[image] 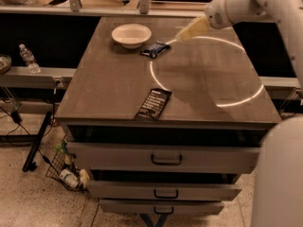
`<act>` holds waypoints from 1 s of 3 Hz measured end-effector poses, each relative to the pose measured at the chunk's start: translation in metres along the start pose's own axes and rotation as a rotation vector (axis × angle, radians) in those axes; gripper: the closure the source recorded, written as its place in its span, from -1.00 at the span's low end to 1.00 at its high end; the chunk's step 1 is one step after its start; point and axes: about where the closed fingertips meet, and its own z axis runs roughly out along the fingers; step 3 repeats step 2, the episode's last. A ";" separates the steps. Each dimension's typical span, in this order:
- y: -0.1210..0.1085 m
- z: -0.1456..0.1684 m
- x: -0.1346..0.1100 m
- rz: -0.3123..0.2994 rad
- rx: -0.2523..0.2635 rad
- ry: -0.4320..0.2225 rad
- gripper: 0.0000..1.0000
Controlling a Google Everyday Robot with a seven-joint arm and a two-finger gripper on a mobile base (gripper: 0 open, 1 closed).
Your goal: Move rxbar blueberry near paper bowl
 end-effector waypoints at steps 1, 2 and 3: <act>-0.015 -0.085 -0.023 0.020 0.129 -0.126 -1.00; -0.014 -0.075 -0.017 0.020 0.117 -0.111 -1.00; -0.014 -0.075 -0.017 0.020 0.117 -0.111 -1.00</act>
Offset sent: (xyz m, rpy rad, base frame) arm -0.0221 -0.0344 0.0459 0.0605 -0.0893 -0.0651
